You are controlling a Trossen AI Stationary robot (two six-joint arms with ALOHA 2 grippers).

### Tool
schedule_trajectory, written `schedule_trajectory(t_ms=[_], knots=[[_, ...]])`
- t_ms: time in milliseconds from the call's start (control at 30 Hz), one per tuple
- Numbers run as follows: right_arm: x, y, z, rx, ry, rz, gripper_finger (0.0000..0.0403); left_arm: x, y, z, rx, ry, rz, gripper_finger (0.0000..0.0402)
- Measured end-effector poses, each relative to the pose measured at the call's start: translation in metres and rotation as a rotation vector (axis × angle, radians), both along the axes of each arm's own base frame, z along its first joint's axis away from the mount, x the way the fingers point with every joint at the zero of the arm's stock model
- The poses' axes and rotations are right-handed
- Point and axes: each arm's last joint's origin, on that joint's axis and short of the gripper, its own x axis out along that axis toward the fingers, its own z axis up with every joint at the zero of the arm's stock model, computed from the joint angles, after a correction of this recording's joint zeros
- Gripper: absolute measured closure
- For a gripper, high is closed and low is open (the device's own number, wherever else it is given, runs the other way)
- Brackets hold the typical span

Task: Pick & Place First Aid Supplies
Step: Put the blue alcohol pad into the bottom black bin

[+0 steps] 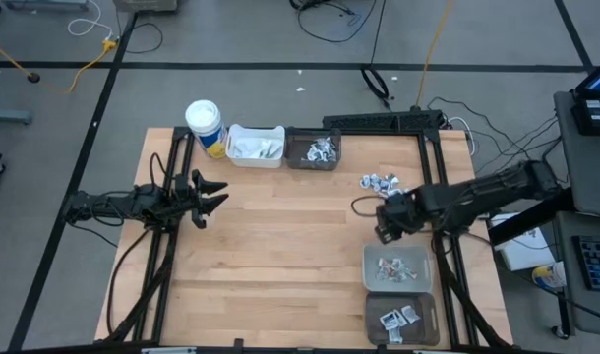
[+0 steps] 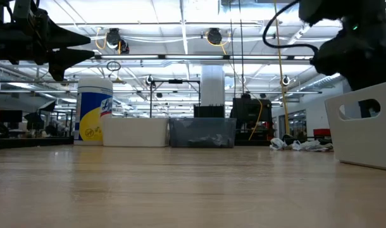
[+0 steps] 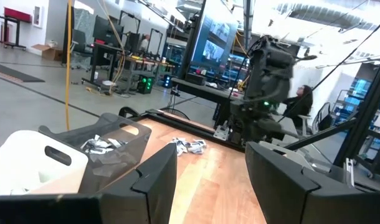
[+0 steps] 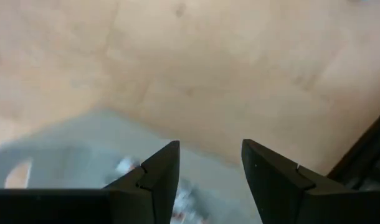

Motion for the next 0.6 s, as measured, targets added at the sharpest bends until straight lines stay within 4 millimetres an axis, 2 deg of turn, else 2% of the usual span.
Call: schedule_trajectory(t_ms=[333,600], knots=[[-0.016,-0.059,0.009,-0.033,-0.031,-0.04,0.0236,0.0,0.0,0.0,0.0,0.0,0.0,0.0206],[-0.029,-0.112,0.001,-0.025,0.019,-0.261,0.0236,0.0,0.0,0.0,0.0,0.0,0.0,0.0206]])
